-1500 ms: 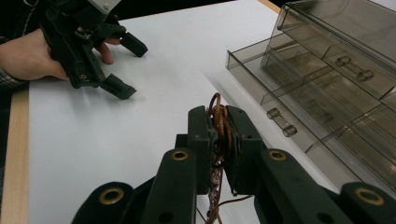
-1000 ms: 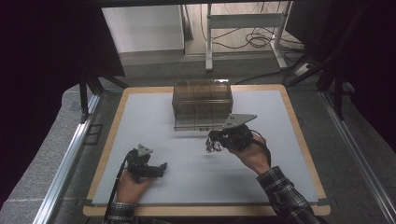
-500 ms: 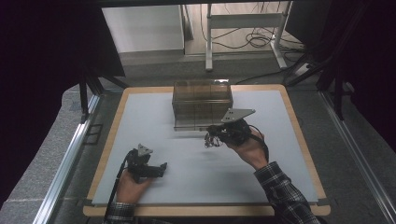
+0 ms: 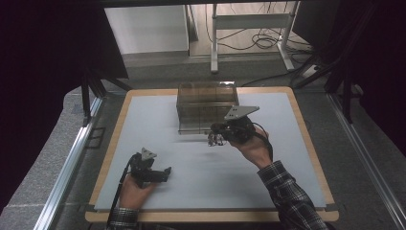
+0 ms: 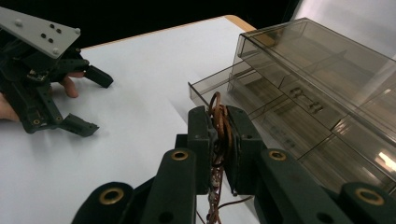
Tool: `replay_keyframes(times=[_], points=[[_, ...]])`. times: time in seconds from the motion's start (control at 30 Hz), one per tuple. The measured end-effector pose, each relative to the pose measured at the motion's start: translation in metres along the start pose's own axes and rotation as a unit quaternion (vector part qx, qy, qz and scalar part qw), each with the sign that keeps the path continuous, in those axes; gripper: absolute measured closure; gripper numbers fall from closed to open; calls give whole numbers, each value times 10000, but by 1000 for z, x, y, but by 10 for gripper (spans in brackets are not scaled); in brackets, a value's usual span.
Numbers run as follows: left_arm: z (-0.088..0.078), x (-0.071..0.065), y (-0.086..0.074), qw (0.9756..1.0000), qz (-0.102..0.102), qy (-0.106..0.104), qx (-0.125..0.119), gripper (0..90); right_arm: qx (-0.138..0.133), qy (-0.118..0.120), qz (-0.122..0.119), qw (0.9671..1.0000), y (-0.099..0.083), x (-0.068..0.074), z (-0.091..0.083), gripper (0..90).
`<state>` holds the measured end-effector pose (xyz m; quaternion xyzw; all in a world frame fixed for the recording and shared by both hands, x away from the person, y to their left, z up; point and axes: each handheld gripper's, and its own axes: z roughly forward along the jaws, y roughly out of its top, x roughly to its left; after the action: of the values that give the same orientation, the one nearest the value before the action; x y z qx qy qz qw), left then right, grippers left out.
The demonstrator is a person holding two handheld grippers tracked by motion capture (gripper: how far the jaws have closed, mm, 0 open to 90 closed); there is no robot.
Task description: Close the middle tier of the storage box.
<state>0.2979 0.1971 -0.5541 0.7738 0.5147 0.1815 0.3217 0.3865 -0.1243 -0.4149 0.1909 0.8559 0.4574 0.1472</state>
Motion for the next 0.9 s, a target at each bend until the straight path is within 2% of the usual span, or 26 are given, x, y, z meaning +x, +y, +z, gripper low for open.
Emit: replay_keyframes(times=[0.9], points=[[0,0,0,10000,23,-3,18,7,-127,-203,89,9997,23,-18,10,806]])
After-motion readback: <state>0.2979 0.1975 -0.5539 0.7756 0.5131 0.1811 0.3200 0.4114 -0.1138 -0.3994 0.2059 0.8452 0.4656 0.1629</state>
